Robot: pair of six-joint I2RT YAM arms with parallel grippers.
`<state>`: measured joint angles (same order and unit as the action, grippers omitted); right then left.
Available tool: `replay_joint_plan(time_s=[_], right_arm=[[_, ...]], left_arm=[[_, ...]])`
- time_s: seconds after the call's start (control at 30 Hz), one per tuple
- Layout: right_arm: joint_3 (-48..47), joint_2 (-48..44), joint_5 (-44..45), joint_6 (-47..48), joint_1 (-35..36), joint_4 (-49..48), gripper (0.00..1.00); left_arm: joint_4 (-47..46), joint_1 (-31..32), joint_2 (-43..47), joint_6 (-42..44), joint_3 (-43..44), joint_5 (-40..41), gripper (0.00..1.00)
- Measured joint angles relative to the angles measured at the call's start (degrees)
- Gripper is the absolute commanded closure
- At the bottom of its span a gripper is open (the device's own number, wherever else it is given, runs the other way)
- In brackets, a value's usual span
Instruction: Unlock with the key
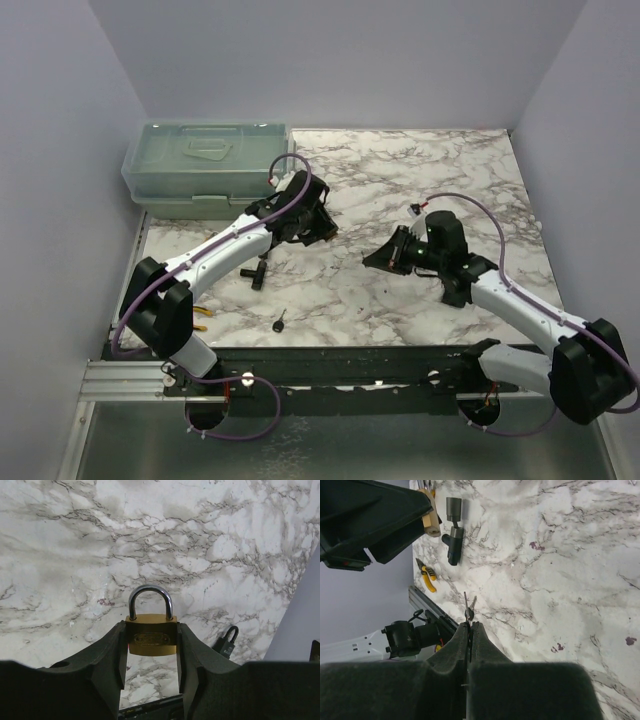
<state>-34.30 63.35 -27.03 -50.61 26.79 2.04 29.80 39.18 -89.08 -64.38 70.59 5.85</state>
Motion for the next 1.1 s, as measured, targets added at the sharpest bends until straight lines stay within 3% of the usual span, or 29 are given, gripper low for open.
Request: replay_joint_plan(time_s=[0.57,1.1], right_arm=[[-5.8,8.9,0.9,-0.2,3.3,-6.9,1.00],[-6.8,11.1,2.6,-0.4,5.2,-7.1,1.00]], left_arm=[[-1.9,-0.1,-0.1,-1.4,0.0,-8.9,1.00],[-4.0,-0.1,-0.1,-3.0,0.0,-11.2,1.00]])
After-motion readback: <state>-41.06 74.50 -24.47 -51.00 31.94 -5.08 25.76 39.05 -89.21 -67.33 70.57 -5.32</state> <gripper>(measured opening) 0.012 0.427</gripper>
